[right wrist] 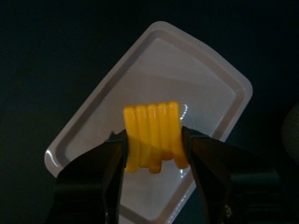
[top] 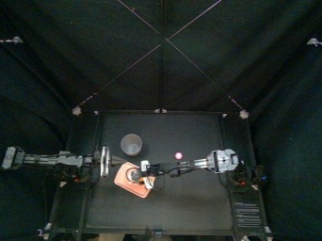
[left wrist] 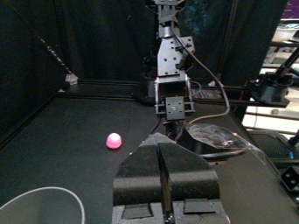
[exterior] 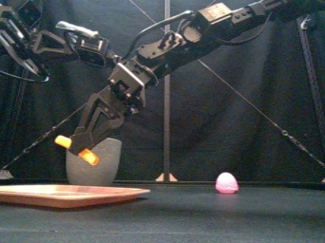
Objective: Pick the fries then place it on the pink plate
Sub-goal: Drop fries on the pink plate and return to neutral
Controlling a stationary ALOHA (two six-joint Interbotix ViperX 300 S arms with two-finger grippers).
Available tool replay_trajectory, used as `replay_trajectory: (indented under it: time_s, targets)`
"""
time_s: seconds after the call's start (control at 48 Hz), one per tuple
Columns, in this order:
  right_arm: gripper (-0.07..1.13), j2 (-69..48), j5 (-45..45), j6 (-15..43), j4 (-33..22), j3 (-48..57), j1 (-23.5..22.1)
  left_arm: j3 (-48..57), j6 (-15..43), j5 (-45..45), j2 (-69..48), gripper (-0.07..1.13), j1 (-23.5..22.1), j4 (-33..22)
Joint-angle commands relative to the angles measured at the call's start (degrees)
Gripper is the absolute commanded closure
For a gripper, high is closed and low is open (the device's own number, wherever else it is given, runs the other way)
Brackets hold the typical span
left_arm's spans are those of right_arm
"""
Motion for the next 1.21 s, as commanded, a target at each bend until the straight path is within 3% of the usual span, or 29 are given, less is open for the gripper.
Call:
replay_trajectory:
  time_s: [0.021,0.146,0.438,0.771,1.208]
  targets:
    - [0.20,-1.7,-0.4,-0.2,1.5,-1.5,-0.2,-0.7,-0.1,-0.3,0.3,1.06,0.4,-0.2]
    - [0.08,-1.8,-0.8,-0.2,1.5,-0.9,-0.2,-0.7,-0.2,-0.5,0.3,1.06,0.9,-0.3]
    - [0.08,-6.3,-7.0,-0.4,1.9,5.6,0.0,-0.5,-0.3,-0.5,0.3,1.06,0.8,-1.1]
    - [0.08,-21.3,-41.9,-0.3,8.2,28.9,3.0,-0.2,-0.1,-0.4,0.3,1.06,0.8,-1.1]
    - [0.08,-33.3,-62.0,-0.4,20.3,43.9,8.5,-0.1,-0.2,-0.3,0.3,1.06,0.4,-1.1]
